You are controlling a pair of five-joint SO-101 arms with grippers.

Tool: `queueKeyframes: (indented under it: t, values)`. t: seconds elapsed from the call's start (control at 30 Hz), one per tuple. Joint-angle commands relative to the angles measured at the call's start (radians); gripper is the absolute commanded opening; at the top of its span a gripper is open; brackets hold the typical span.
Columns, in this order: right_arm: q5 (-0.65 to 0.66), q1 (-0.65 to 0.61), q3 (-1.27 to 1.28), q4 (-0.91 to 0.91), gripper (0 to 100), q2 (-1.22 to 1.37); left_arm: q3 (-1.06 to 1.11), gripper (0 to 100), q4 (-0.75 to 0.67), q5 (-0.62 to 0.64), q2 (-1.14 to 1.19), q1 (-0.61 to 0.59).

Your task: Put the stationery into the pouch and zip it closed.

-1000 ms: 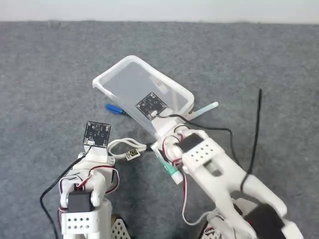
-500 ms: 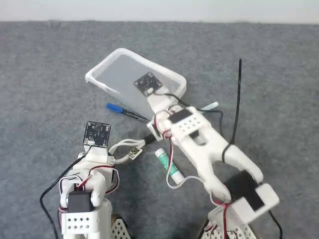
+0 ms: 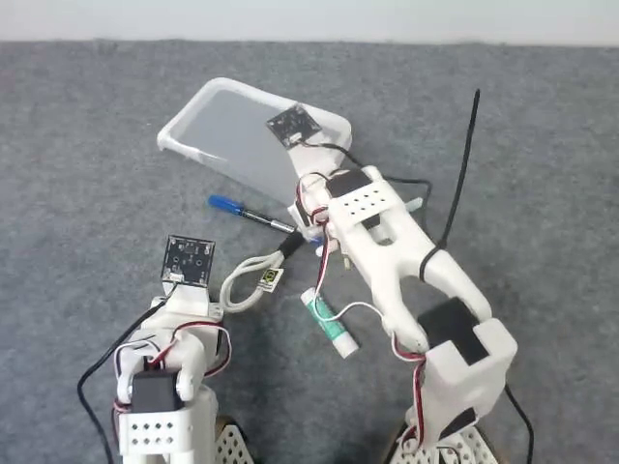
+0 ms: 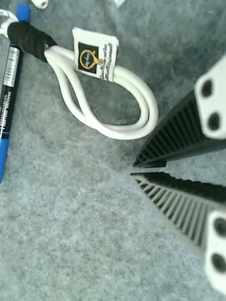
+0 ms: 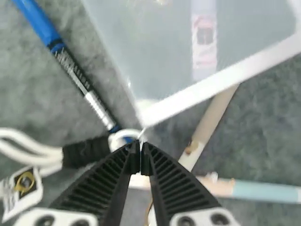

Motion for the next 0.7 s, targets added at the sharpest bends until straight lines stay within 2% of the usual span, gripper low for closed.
queueKeyframes:
  t: [0.0,0.23,0.3,0.37,0.53,0.6,0.67]
  values:
    - [-0.014,-0.044,-0.060,0.091,1.7,-0.130,-0.012,1,-0.011,-0.003,-0.021,-0.002]
    - [-0.014,-0.065,-0.060,0.182,1.7,-0.176,-0.016,1,-0.011,-0.003,-0.021,-0.002]
    - [-0.049,-0.065,-0.060,0.193,1.7,-0.188,-0.018,1,-0.011,-0.003,-0.021,-0.003]
    - [-0.150,-0.065,-0.060,0.183,1.7,-0.196,-0.018,1,-0.011,-0.003,-0.021,-0.003]
    - [-0.512,-0.082,-0.061,0.154,1.7,-0.191,-0.027,1,-0.009,-0.003,-0.021,-0.014]
    - [-0.586,-0.090,-0.060,0.147,1.7,-0.186,-0.027,1,-0.011,-0.003,-0.021,-0.038]
    - [-0.598,-0.104,-0.060,0.147,1.7,-0.186,-0.027,1,-0.011,-0.003,-0.021,-0.048]
